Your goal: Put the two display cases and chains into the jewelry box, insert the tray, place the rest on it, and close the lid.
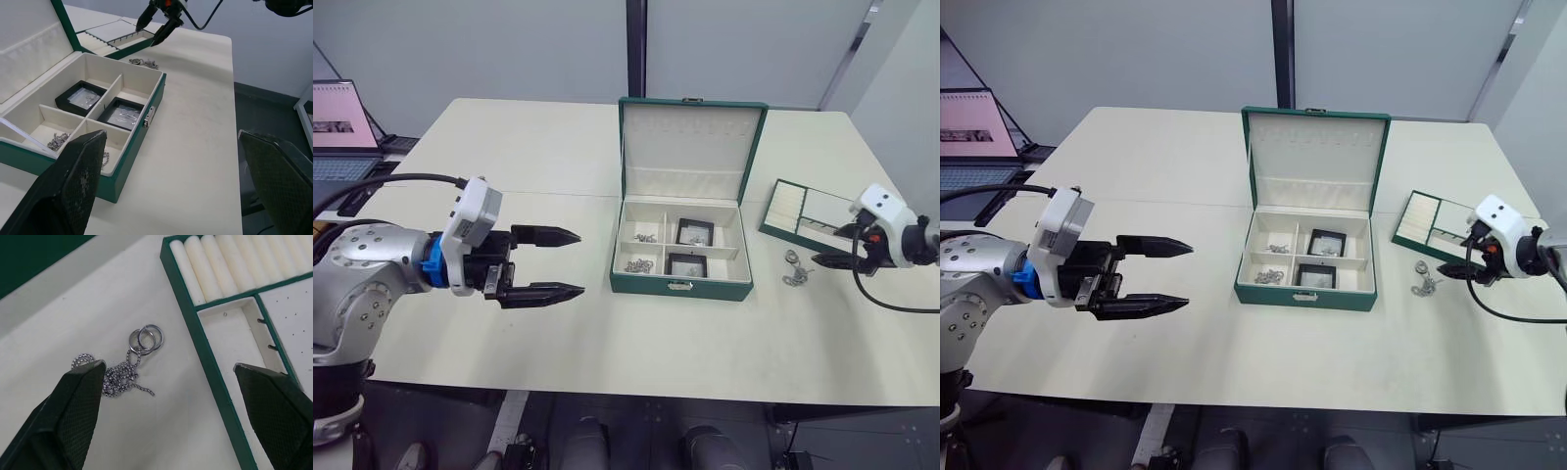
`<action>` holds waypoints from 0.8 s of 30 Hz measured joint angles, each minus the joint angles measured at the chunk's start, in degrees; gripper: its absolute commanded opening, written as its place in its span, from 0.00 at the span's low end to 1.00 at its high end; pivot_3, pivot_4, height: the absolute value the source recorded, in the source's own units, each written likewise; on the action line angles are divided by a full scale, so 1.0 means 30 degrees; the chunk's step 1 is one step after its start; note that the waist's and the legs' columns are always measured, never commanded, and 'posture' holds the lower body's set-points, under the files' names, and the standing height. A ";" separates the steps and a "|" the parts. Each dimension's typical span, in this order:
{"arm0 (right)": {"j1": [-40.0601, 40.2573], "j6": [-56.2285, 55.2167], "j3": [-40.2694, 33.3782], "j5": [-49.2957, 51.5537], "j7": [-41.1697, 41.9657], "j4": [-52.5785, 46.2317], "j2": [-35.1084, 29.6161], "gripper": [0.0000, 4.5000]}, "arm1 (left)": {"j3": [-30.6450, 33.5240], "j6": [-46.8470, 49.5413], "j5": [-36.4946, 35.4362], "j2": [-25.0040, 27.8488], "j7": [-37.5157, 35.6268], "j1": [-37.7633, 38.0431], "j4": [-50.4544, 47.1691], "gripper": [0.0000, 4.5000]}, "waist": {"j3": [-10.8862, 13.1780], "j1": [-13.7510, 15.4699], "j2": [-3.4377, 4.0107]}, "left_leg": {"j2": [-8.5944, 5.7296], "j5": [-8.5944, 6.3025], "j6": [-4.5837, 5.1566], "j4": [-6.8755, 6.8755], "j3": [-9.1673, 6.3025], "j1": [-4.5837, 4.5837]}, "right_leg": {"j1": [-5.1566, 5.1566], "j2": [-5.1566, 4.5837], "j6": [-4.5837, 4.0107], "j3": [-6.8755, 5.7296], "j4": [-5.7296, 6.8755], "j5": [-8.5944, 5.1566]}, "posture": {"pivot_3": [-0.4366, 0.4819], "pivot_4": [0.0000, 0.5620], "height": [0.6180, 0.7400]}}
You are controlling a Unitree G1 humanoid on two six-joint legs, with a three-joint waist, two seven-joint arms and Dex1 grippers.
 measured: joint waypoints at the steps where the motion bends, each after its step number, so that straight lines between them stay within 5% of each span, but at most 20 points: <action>1: -0.0415 -0.0538 0.0187 -0.0439 0.0094 0.1016 0.0342 0.99 | 0.0179 0.0047 -0.0094 0.0016 0.0049 0.0233 -0.0145 1.00 | 0.0000 -0.0003 0.0000 | 0.0001 0.0001 -0.0002 0.0002 0.0002 0.0000 | -0.0001 0.0000 0.0000 0.0001 0.0001 0.0000 | 0.48 0.27 1.00; 10: -0.3502 -0.4639 0.0371 -0.3347 -0.0499 0.7531 0.2625 0.99 | 0.0573 0.0722 -0.0373 0.0495 0.0408 0.0376 -0.0526 1.00 | 0.0007 -0.0021 0.0012 | 0.0001 0.0036 -0.0063 0.0004 0.0005 0.0006 | 0.0013 0.0000 -0.0003 0.0000 0.0002 0.0002 | 0.48 0.27 1.00; 24: -0.4719 -0.5472 0.0226 -0.4915 -0.0170 0.9036 0.3149 0.99 | 0.0919 0.0847 -0.0726 0.0688 0.0841 0.0439 -0.0730 1.00 | 0.0011 -0.0018 0.0020 | 0.0002 0.0039 -0.0068 0.0005 0.0001 0.0008 | 0.0021 -0.0001 -0.0002 -0.0006 0.0006 0.0003 | 0.48 0.27 1.00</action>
